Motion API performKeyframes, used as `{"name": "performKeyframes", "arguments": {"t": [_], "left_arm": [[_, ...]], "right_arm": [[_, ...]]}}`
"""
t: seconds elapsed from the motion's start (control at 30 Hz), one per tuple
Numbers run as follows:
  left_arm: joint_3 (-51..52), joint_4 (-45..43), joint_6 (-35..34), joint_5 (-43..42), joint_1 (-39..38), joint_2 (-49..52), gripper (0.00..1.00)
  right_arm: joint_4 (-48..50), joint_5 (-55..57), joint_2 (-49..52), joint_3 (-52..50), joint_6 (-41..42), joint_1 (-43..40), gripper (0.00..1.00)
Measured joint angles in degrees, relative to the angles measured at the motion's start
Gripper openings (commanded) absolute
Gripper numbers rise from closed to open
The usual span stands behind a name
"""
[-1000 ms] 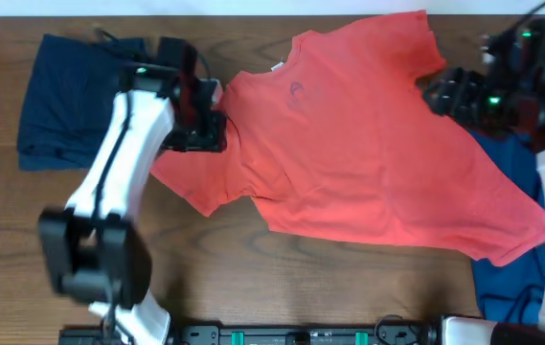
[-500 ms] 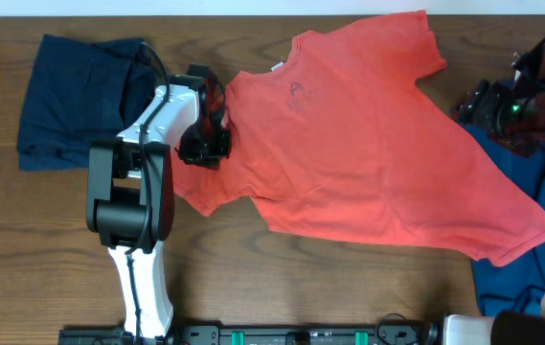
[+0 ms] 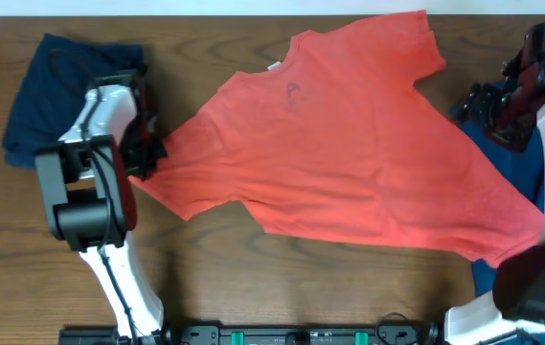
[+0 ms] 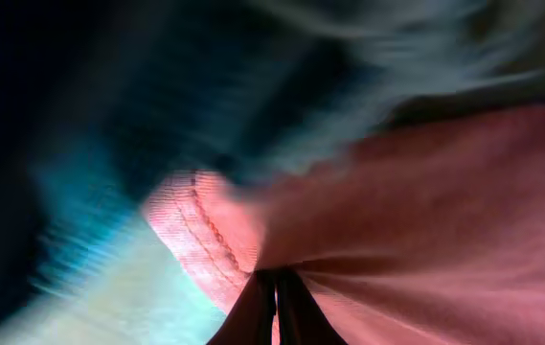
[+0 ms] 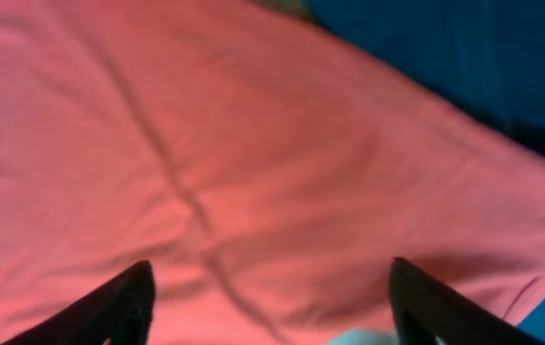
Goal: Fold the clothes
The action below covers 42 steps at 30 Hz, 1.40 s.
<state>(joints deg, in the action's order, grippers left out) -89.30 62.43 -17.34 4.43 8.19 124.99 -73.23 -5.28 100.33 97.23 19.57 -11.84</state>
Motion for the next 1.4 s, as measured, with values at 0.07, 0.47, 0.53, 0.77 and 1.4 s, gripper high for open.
{"name": "performKeyframes", "arguments": {"t": [0.07, 0.47, 0.53, 0.77, 1.4], "left_arm": [[0.0, 0.3, 1.0, -2.2, 1.6, 0.0, 0.06], [0.8, 0.9, 6.6, -9.0, -2.2, -2.6, 0.10], [0.9, 1.4, 7.1, -9.4, -3.5, -5.0, 0.10], [0.9, 1.9, 8.0, -10.1, -8.4, -17.7, 0.12], [0.9, 3.8, 9.1, -10.3, -17.1, -21.5, 0.25]], "right_arm": [[2.7, 0.9, 3.2, 0.0, 0.0, -0.7, 0.53], [18.9, 1.0, 21.1, -0.1, -0.8, -3.1, 0.63], [20.4, 1.3, 23.2, -0.1, -0.8, -3.1, 0.63], [23.2, 6.6, 28.4, 0.0, -0.9, -3.5, 0.38], [17.2, 24.4, 30.7, 7.4, 1.3, -31.6, 0.34]]}}
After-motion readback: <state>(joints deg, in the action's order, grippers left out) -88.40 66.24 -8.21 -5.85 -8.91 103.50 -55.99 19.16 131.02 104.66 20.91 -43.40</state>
